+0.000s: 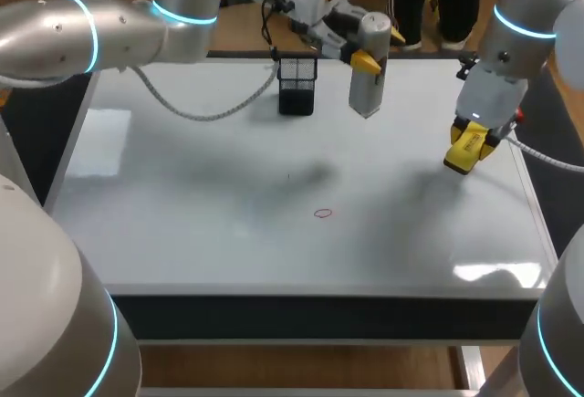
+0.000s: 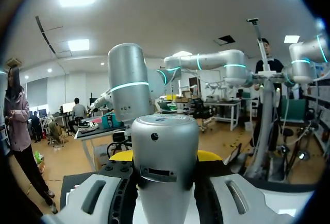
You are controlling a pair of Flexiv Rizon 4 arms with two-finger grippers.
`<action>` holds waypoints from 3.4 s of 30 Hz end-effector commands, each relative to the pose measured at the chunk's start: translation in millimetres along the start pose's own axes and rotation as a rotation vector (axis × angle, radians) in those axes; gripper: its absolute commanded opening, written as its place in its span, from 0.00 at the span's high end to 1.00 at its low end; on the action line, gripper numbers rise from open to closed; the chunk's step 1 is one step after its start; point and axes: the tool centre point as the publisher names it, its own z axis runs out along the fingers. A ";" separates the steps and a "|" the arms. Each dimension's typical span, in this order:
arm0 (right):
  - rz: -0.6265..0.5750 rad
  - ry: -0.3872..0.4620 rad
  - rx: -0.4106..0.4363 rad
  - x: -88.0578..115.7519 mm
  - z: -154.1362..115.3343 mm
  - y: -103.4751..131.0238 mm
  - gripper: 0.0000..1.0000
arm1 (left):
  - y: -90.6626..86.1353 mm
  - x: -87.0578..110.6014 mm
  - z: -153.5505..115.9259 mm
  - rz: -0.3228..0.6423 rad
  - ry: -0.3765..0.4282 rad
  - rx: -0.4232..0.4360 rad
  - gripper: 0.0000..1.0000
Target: Pick up the inspection probe, press it on each red-marked spot on the whiteboard one by one, put down the probe, pick up the eraser, and wipe off all the red marks.
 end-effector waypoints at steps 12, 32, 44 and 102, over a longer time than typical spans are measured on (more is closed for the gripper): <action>-0.002 0.003 0.003 0.0 -0.4 -0.3 1.00 | 24.6 72.4 30.0 -0.013 -0.145 0.026 1.00; -0.002 0.003 0.003 0.0 -0.4 -0.3 1.00 | 61.5 115.4 41.9 -0.055 -0.070 0.055 1.00; -0.002 0.003 0.003 0.0 -0.4 -0.3 1.00 | 71.8 130.4 40.5 -0.106 -0.087 0.034 1.00; -0.002 0.003 0.003 0.0 -0.4 -0.3 1.00 | 111.9 138.9 30.4 -0.151 -0.096 0.060 1.00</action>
